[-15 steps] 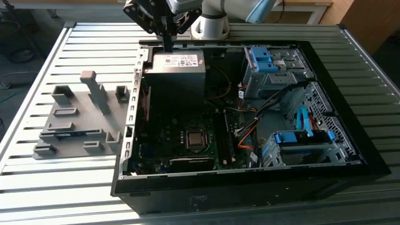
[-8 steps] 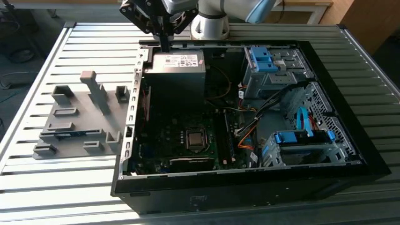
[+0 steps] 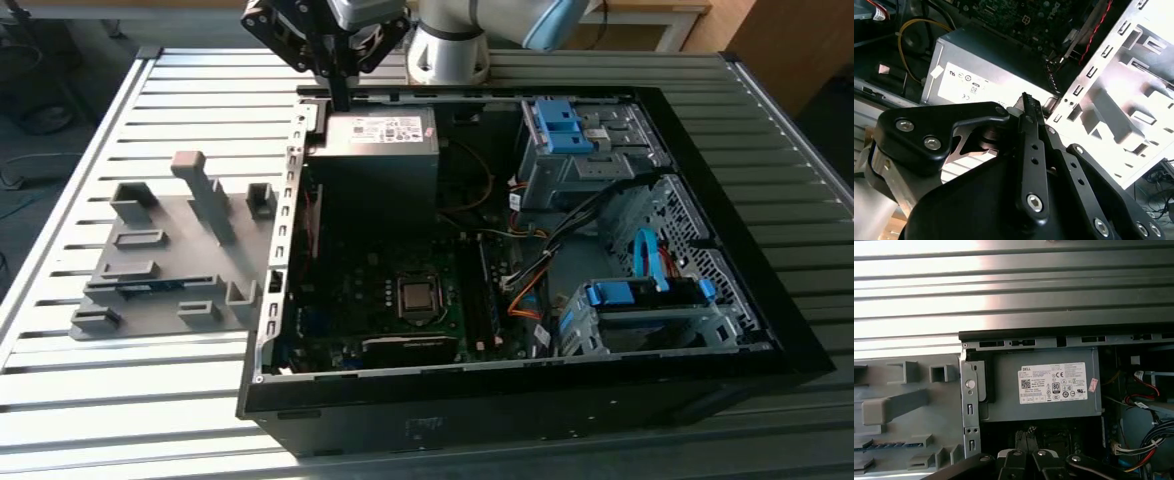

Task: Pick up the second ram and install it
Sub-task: 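Reach for the second ram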

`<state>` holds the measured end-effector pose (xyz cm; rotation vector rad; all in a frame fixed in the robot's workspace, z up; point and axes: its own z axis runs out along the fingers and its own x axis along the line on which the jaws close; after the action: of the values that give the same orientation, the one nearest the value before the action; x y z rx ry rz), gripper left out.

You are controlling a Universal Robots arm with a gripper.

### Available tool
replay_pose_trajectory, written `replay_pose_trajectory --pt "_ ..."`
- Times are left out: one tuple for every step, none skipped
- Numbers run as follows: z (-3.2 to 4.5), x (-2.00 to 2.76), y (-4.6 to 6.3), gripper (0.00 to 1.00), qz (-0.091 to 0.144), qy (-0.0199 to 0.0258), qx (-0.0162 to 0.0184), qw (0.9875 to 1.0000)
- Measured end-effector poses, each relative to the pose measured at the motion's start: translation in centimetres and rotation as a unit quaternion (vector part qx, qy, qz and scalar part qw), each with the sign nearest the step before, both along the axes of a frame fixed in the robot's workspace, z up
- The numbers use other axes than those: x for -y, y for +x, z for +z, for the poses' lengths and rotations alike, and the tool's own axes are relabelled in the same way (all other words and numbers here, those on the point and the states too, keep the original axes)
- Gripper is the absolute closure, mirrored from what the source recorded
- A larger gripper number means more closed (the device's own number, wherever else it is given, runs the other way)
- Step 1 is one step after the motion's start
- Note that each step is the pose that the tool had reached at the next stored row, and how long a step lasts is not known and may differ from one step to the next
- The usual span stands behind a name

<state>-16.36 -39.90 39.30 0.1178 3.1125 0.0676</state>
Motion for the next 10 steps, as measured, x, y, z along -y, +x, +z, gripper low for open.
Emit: replay_pose_trajectory --pt "0.0 0.0 -0.1 0.89 0.0 0.0 0.0 1.0" --pt "-0.01 0.0 -0.2 0.89 0.0 0.0 0.0 1.0" --pt "-0.01 0.0 -0.3 0.89 0.0 0.0 0.0 1.0" --pt "-0.01 0.0 -0.5 0.89 0.0 0.0 0.0 1.0" --pt "-0.02 0.0 -0.6 0.89 0.0 0.0 0.0 1.0" --pt "-0.02 0.0 -0.7 0.89 0.0 0.0 0.0 1.0" --pt "-0.02 0.0 -0.8 0.89 0.0 0.0 0.0 1.0" --pt "-0.02 0.0 -1.0 0.89 0.0 0.0 0.0 1.0" --pt "-0.02 0.0 -1.1 0.89 0.0 0.0 0.0 1.0" --pt "-0.02 0.0 -1.2 0.89 0.0 0.0 0.0 1.0"
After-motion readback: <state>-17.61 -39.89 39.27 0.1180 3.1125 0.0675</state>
